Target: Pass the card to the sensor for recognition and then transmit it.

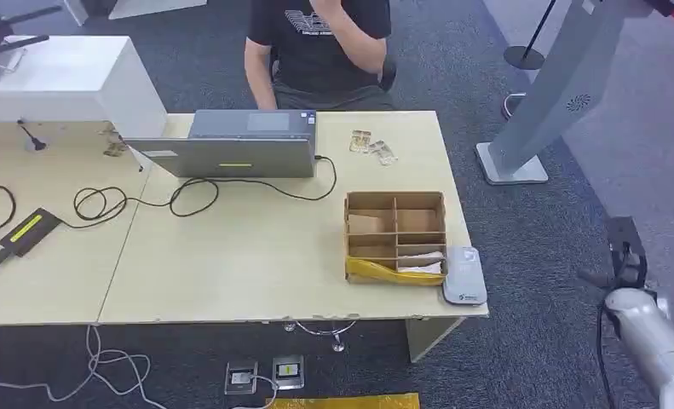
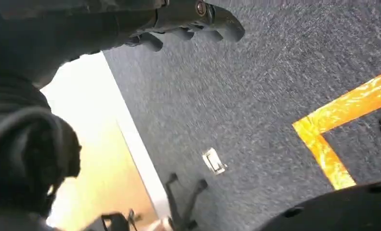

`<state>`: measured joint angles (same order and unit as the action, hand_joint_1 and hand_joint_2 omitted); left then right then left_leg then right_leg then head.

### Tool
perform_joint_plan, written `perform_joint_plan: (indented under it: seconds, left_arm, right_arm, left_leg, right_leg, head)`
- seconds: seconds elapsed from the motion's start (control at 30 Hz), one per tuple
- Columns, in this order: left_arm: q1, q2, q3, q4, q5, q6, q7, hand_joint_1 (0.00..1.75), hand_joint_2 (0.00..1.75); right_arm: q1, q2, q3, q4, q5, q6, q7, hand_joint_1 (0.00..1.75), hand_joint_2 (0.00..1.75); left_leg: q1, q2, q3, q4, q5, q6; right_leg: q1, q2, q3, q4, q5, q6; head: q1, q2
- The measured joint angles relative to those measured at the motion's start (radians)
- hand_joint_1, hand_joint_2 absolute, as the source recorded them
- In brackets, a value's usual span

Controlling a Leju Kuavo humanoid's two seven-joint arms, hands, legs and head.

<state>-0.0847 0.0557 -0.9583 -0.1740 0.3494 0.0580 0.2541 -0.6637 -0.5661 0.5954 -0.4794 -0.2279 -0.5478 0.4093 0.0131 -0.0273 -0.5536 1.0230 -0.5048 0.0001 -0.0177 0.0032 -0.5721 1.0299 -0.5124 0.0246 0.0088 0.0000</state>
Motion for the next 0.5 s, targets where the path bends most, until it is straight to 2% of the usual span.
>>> perform_joint_plan:
  seconds: [0.1,0.17,0.33,0.37,0.5]
  left_arm:
    - [-0.003,0.003,-0.023,0.000,0.007,-0.013,-0.003,0.00,0.00]
    - [-0.002,0.005,-0.035,0.000,0.008,-0.017,-0.003,0.00,0.00]
    - [-0.006,0.009,-0.070,0.000,-0.005,-0.019,-0.003,0.00,0.00]
    - [-0.006,0.009,-0.074,0.000,-0.005,-0.019,-0.004,0.00,1.75]
    - [-0.011,0.012,-0.085,0.000,-0.005,-0.017,-0.004,0.00,1.75]
  right_arm:
    - [0.143,-0.008,-0.097,0.067,-0.200,0.055,-0.078,0.00,1.75]
    - [0.217,0.001,-0.151,0.095,-0.250,0.075,-0.133,0.00,1.75]
    - [0.351,0.025,-0.292,0.162,-0.360,0.111,-0.216,0.00,1.75]
    - [0.374,0.034,-0.313,0.170,-0.367,0.113,-0.224,0.00,1.75]
    - [0.415,0.056,-0.371,0.198,-0.385,0.114,-0.213,0.00,1.75]
  left_leg:
    - [0.001,-0.007,0.000,0.000,0.000,0.000]
    - [0.000,-0.006,-0.001,0.000,-0.001,0.000]
    - [0.001,-0.004,0.000,-0.001,-0.001,0.000]
    - [0.001,-0.004,0.000,-0.001,-0.001,0.000]
    - [0.001,0.001,0.002,-0.001,-0.001,0.000]
  right_leg:
    - [0.001,-0.007,0.004,0.000,-0.003,0.001]
    - [0.000,-0.005,0.002,0.001,-0.003,0.001]
    - [0.001,-0.004,0.003,0.001,-0.003,0.000]
    - [0.001,-0.003,0.002,0.001,-0.003,0.000]
    - [0.001,0.002,0.002,0.001,-0.003,0.000]
  head:
    - [0.002,0.000]
    - [-0.001,0.000]
    - [0.000,0.000]
    - [0.000,0.000]
    - [0.000,0.000]
